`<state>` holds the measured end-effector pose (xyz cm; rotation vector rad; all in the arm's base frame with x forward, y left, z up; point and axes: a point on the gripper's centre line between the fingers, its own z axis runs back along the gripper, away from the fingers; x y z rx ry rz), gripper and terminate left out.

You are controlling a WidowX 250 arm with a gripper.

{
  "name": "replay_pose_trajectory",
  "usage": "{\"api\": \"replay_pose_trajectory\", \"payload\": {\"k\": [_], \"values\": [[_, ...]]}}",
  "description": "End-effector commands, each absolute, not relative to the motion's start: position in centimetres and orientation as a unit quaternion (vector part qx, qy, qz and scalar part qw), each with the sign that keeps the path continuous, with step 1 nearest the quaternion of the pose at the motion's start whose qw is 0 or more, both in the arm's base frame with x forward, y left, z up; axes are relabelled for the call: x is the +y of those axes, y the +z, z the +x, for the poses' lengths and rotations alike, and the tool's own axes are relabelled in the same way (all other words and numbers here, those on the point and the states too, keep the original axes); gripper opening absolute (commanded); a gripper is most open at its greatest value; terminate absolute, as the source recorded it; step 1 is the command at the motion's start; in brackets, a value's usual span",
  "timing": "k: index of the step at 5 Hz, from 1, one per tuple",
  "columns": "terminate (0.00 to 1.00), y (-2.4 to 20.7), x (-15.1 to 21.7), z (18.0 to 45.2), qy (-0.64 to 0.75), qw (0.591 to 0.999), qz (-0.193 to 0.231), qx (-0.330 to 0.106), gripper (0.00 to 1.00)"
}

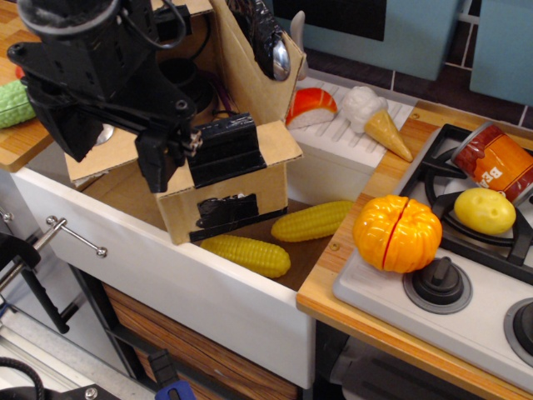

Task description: Close small4fbox flaps

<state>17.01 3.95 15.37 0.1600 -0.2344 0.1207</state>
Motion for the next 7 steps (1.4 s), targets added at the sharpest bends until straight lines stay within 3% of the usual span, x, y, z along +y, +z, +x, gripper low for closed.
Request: {"api": "replay_pose_trajectory", "payload": {"k": [1,3,5,7], "values": [[0.00,15.4,3.9,17.0,0.060,0.988,0.080,-0.117,1.00],[0.00,13.3,2.8,14.4,0.100,0.983,0.069,-0.136,1.00],[0.00,10.1,1.8,15.5,0.167,0.972,0.059,-0.155,1.00],[0.00,9.4,1.9,16.6,0.217,0.962,0.050,-0.159,1.00]]}}
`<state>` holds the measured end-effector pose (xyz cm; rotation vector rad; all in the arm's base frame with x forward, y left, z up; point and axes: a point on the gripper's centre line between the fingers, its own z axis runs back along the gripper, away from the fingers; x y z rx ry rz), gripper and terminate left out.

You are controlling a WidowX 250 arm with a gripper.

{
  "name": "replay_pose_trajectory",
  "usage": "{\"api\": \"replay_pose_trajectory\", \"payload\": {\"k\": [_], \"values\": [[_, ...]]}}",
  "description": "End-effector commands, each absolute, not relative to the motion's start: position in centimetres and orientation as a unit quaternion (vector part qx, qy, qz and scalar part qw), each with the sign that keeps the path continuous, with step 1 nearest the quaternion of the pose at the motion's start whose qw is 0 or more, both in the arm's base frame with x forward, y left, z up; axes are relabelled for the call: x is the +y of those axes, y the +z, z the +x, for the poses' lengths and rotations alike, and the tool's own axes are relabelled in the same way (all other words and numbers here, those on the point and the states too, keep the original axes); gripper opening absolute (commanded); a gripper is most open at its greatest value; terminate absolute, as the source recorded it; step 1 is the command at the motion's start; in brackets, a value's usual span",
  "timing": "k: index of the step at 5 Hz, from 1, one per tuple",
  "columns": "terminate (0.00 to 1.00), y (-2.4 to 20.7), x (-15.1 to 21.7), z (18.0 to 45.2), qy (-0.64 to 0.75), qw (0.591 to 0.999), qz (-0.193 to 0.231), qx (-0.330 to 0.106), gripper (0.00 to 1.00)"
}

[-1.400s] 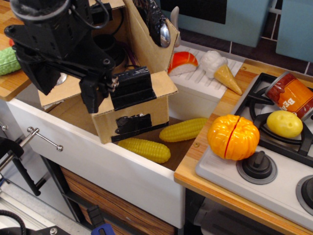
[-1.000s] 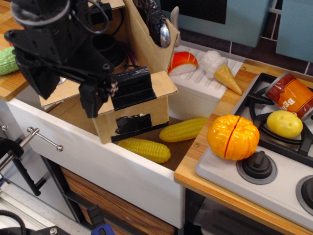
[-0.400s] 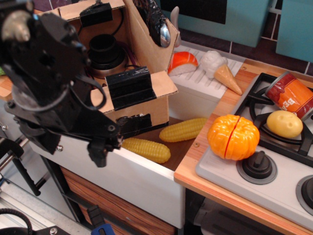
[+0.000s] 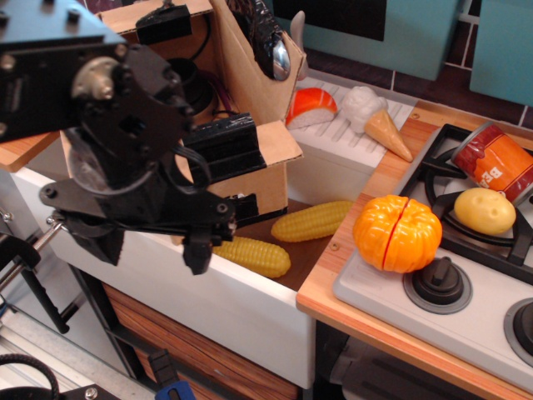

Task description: Close small4fbox flaps

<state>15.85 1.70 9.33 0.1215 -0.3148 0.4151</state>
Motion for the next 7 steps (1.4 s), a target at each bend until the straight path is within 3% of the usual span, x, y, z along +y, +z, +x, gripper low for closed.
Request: {"api": "replay_pose_trajectory", "payload": {"k": [1,4,7], "values": [[0.00,9.0,2.5,17.5,0.217,0.963,0.046,-0.154,1.00],[0.00,10.3,3.8,19.3,0.207,0.958,0.091,-0.179,1.00],[0.00,14.7,6.6,22.4,0.149,0.953,0.157,-0.210,1.00]]}}
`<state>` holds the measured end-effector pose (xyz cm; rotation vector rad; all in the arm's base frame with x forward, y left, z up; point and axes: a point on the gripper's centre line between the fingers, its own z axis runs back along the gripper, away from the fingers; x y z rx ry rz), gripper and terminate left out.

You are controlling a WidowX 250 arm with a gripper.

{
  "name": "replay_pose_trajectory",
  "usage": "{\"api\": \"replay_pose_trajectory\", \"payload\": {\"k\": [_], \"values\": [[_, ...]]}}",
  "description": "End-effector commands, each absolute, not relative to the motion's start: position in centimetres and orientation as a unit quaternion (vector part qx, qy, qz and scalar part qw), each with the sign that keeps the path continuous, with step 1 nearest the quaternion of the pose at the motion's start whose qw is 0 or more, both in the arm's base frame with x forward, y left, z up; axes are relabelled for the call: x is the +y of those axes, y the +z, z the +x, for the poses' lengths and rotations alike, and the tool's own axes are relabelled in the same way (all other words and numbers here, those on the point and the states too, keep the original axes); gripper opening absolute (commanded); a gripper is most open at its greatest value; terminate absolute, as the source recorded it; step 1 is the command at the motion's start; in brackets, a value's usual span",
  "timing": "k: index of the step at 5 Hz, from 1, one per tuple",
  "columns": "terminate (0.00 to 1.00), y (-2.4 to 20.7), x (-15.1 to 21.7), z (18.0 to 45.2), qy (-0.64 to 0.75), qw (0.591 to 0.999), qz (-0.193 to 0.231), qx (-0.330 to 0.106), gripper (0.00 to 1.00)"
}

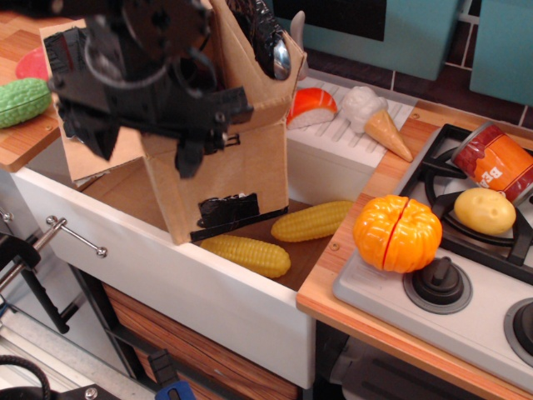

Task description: Close small4fbox flaps

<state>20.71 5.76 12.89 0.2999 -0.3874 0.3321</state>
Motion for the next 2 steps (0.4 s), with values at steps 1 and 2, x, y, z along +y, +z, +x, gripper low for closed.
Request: {"api": "replay_pose_trajectory", "payload": {"k": [1,2], "values": [[0.00,15.8,7.8,23.8,0.130,0.952,0.168,-0.219,1.00],[0.00,15.7,8.8,24.8,0.119,0.955,0.165,-0.218,1.00]]}}
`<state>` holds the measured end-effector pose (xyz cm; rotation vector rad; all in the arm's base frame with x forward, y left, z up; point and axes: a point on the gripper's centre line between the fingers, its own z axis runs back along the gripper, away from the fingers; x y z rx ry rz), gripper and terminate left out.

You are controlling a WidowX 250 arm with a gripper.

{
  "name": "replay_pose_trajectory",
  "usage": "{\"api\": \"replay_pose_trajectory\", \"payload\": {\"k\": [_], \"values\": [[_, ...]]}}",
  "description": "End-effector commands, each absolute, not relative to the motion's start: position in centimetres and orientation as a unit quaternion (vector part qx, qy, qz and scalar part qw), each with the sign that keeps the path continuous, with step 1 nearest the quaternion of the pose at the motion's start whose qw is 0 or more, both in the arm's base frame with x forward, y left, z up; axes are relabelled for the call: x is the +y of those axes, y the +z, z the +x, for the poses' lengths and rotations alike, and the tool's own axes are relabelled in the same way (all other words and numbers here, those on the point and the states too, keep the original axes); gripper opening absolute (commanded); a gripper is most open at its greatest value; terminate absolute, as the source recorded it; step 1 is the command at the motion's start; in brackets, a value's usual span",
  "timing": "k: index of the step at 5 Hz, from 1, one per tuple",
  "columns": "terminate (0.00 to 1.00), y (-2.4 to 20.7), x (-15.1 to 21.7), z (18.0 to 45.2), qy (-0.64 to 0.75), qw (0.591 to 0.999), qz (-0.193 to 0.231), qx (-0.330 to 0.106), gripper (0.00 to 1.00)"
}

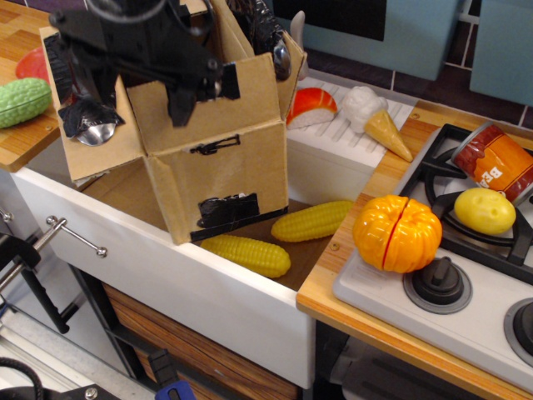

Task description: Close small4fbox flaps

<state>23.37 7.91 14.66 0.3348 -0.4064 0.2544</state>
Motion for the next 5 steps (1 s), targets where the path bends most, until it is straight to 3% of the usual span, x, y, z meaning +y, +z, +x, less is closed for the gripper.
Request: {"api": "replay_pose_trajectory", "payload": {"k": [1,4,5], "values": [[0.00,14.6,9.3,24.9,0.113,0.955,0.158,-0.226,1.00],[0.00,11.6,10.9,26.0,0.074,0.955,0.131,-0.254,1.00],[1.00,11.2,10.7,26.2,0.063,0.957,0.121,-0.256,1.00]]}}
